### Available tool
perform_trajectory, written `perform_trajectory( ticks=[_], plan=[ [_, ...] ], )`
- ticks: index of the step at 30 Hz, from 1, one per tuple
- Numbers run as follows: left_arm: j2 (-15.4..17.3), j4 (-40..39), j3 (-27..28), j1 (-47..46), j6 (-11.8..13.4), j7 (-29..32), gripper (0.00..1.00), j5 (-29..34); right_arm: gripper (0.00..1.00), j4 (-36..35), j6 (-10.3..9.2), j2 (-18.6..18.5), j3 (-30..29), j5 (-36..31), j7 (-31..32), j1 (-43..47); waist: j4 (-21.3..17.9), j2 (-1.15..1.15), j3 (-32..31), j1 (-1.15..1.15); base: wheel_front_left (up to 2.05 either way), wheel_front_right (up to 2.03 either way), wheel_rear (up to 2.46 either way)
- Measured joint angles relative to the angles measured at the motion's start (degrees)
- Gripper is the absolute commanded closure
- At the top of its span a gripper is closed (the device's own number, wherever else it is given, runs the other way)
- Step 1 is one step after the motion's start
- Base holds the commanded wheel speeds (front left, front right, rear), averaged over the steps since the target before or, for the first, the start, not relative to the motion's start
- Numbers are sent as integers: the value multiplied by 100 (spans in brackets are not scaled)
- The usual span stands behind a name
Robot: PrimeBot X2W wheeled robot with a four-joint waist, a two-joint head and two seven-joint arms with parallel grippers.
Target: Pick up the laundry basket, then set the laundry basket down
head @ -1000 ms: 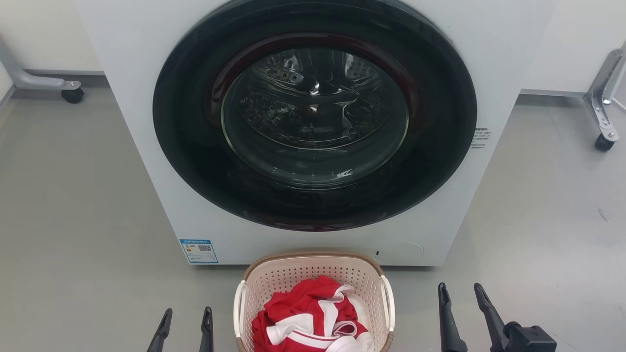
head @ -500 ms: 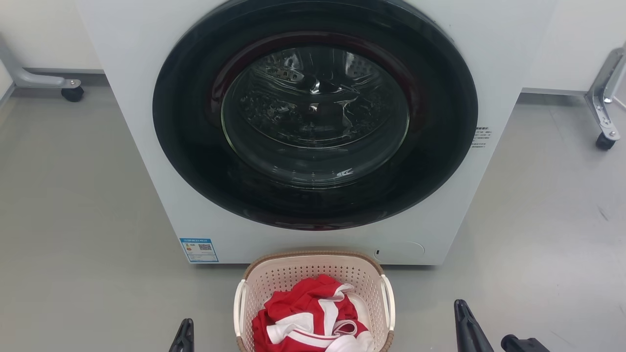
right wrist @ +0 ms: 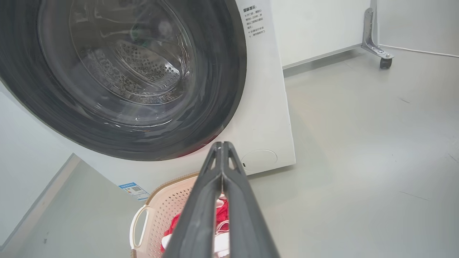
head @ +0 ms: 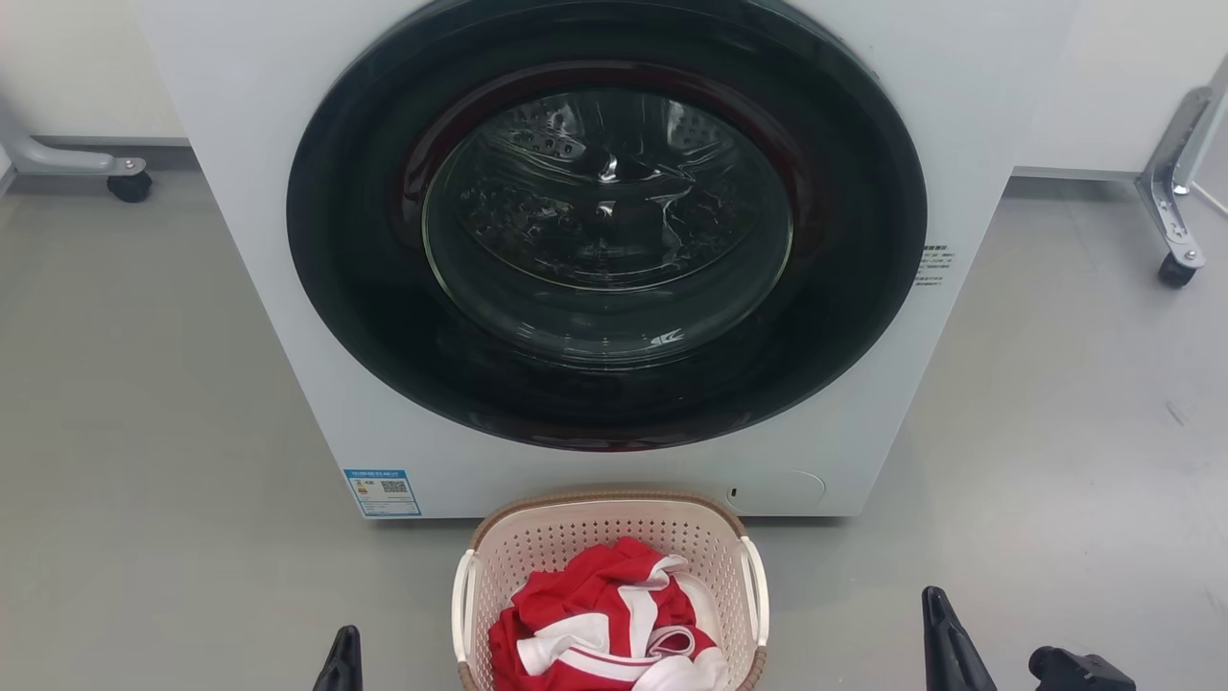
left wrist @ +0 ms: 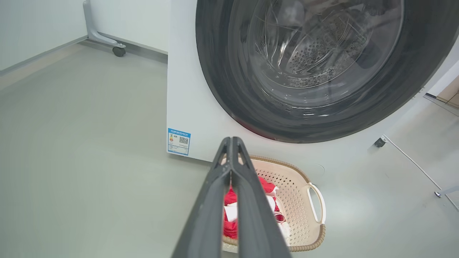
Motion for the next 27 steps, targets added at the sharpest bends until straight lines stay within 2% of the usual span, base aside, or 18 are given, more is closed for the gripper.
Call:
perform_trajectory(
  ticks=[27],
  plan=[
    [-172, 202, 570, -359, -393, 635, 100, -2082, 100, 121, 409, 20, -737, 2197, 662, -254, -142, 0, 24, 0, 0, 0, 0]
  ],
)
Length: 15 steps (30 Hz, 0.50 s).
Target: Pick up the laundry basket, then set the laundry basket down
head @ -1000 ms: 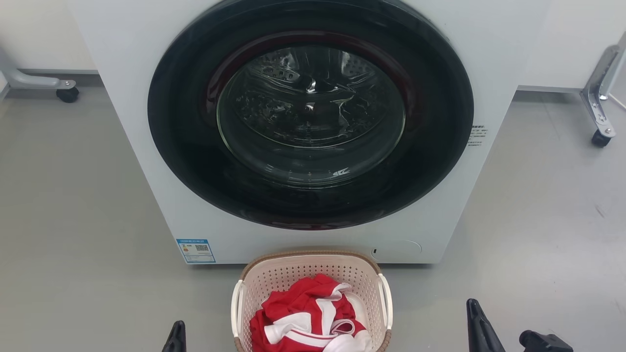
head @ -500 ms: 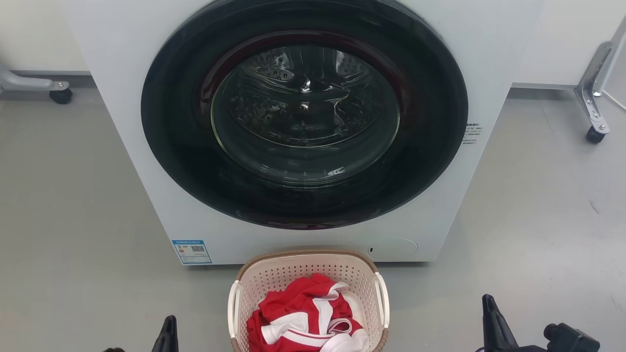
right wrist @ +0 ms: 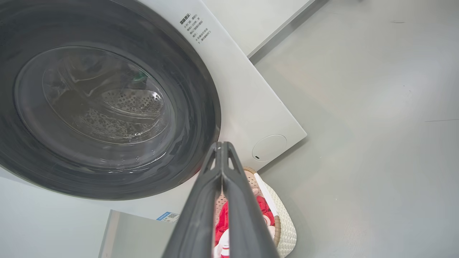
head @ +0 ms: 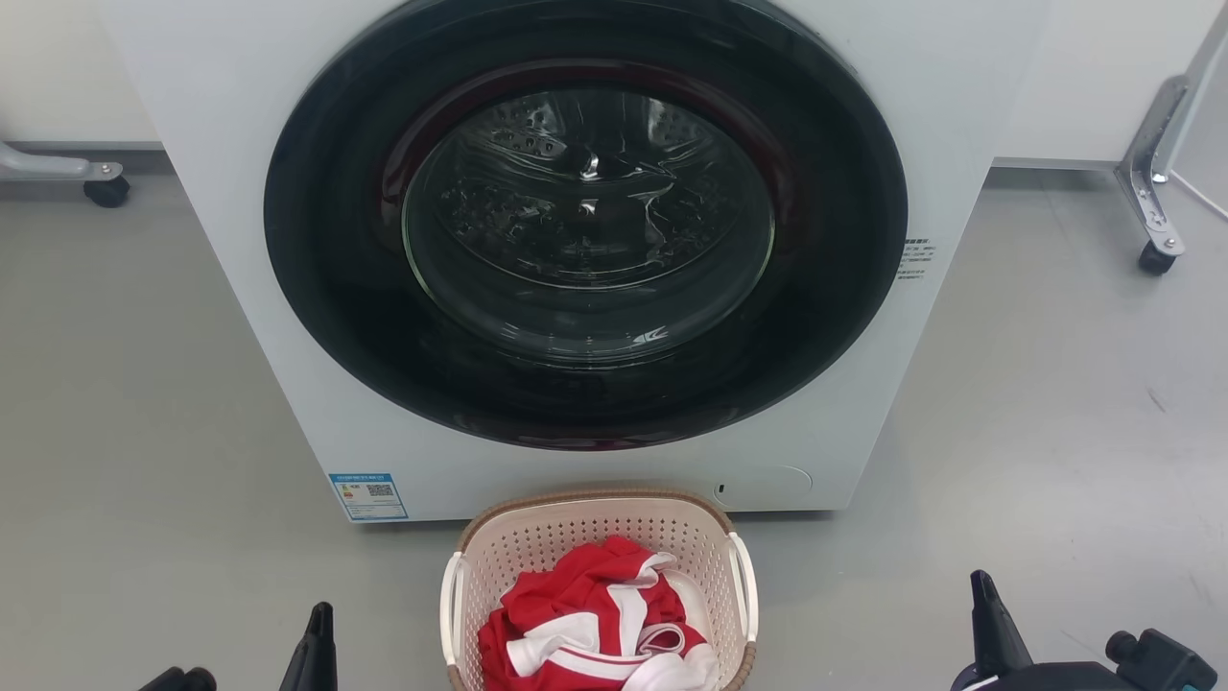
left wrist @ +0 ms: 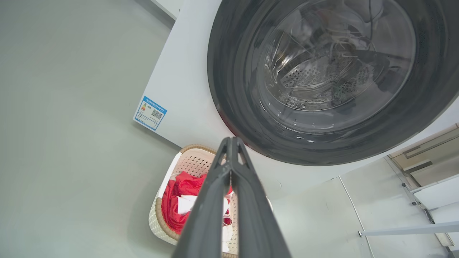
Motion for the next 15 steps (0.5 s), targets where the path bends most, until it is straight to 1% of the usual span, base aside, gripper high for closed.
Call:
perform_trajectory(
  ticks=[15],
  plan=[
    [-90, 114, 292, -187, -209, 302, 100, -1091, 100, 97, 242, 5, -378, 1143, 324, -119, -76, 0, 13, 0, 0, 0, 0]
  ],
)
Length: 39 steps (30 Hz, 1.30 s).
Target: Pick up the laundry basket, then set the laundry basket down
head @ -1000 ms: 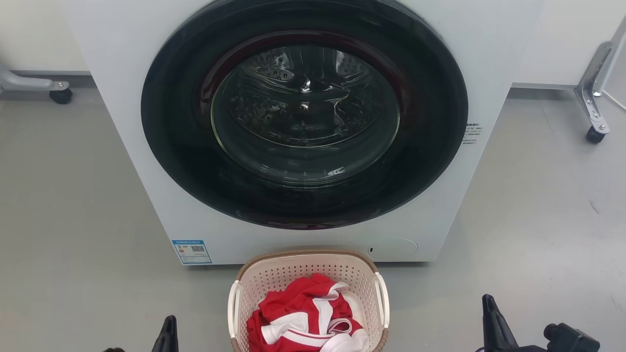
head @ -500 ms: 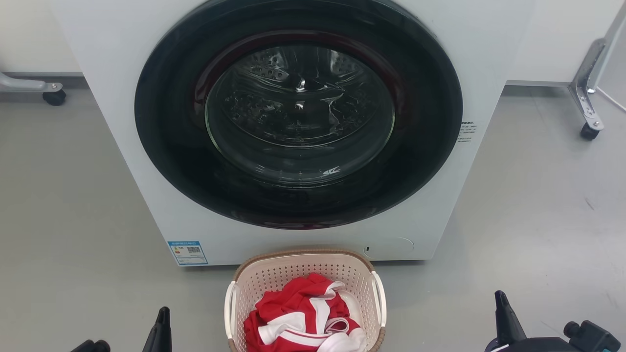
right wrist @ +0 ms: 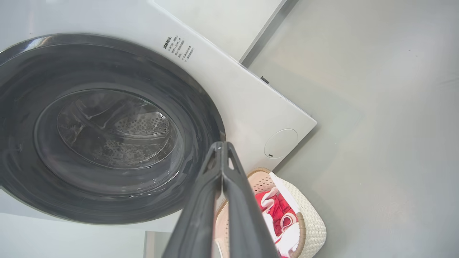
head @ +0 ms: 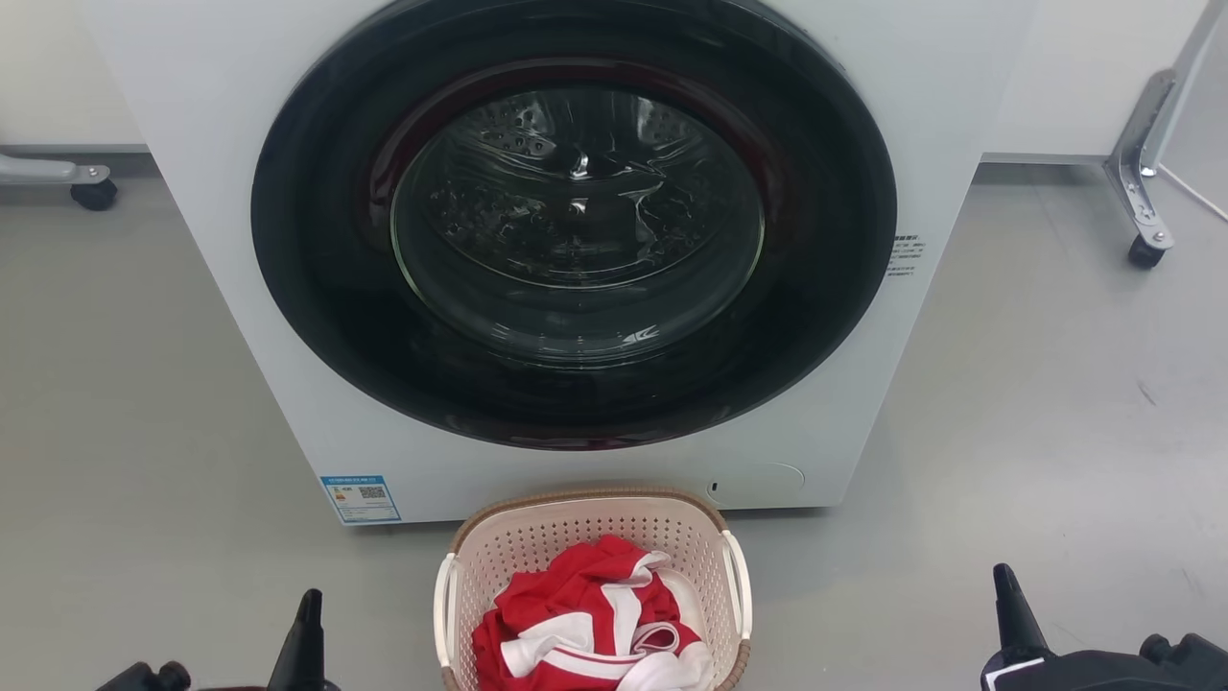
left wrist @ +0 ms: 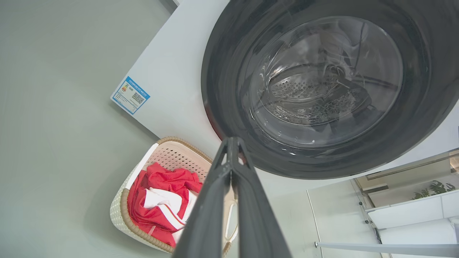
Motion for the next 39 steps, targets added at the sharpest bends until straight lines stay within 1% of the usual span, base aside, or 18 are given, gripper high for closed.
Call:
perform_trajectory(
  ticks=[21, 24, 28, 33, 39],
  plan=[
    [-136, 142, 425, -319, -302, 431, 100, -1501, 100, 88, 309, 10, -527, 1615, 453, -231, -106, 0, 18, 0, 0, 0, 0],
    [-157, 175, 477, -345, -309, 503, 100, -1739, 100, 109, 355, 11, -602, 1826, 506, -235, -121, 0, 21, 0, 0, 0, 0],
    [-179, 194, 554, -444, -408, 567, 100, -2028, 100, 134, 409, 13, -702, 2138, 602, -255, -141, 0, 25, 0, 0, 0, 0],
    [-207, 236, 657, -476, -457, 676, 100, -2384, 100, 160, 503, 15, -828, 2514, 705, -346, -165, 0, 29, 0, 0, 0, 0],
    [-247, 268, 787, -589, -553, 795, 100, -2826, 100, 191, 572, 16, -981, 2964, 832, -364, -196, 0, 34, 0, 0, 0, 0]
  ],
)
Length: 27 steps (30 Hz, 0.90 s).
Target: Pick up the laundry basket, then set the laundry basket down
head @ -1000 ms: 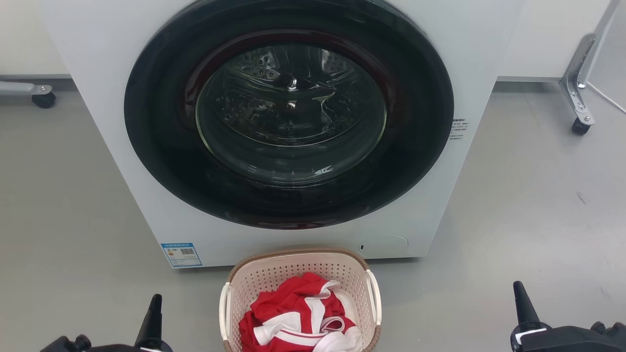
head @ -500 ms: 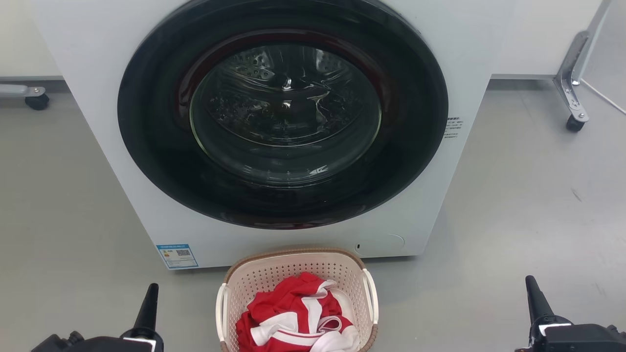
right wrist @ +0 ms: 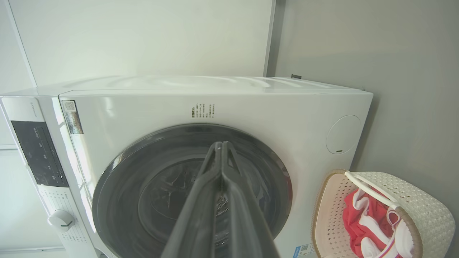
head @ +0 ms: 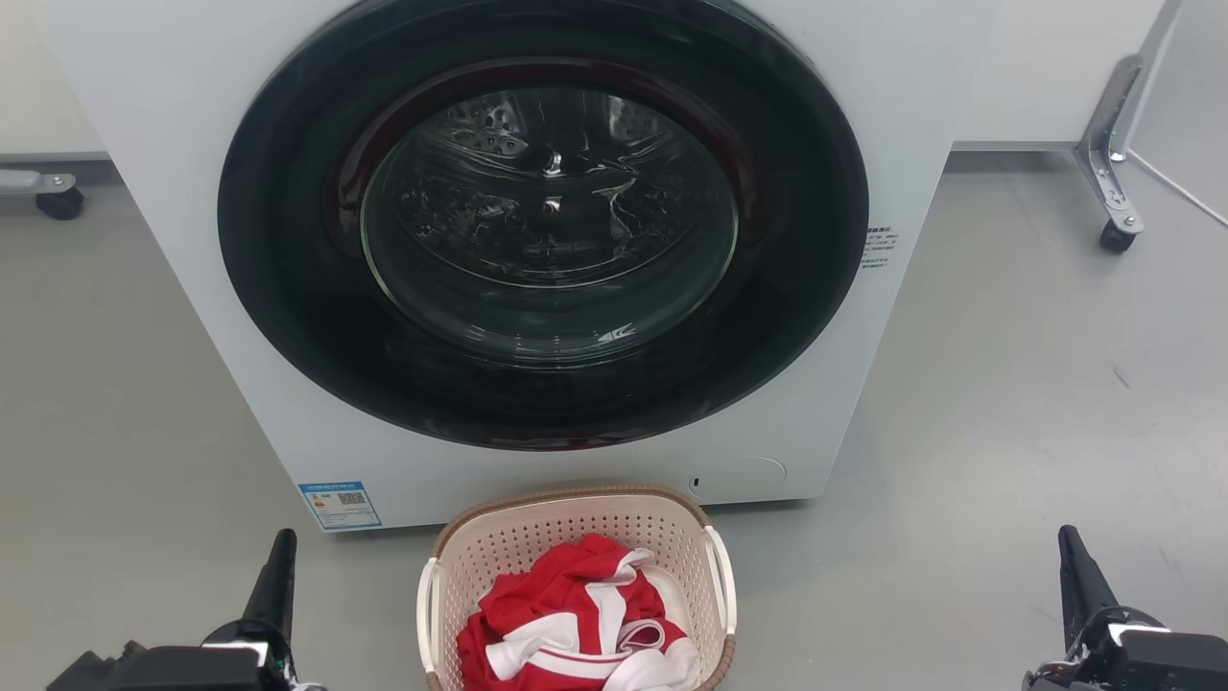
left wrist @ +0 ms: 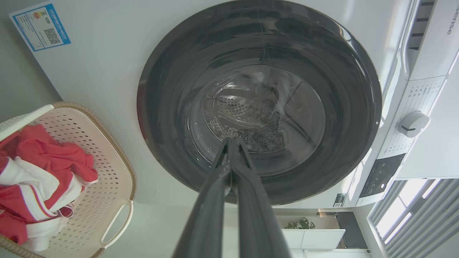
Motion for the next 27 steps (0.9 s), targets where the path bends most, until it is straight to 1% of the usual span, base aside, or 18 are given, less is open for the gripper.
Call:
perform_trajectory(
  ticks=[3, 5, 27],
  plan=[
    [-20, 22, 44, -65, -12, 63, 100, -168, 100, 11, 48, 1, -66, 229, 34, -40, -14, 0, 2, 0, 0, 0, 0],
    [-29, 23, 46, -77, -48, 66, 100, -242, 100, 12, 55, 1, -77, 237, 66, -69, -14, 0, 3, 0, 0, 0, 0],
    [-31, 31, 49, -77, -48, 66, 100, -246, 100, 14, 63, 2, -77, 240, 66, -86, -13, 0, 2, 0, 0, 0, 0]
  ],
)
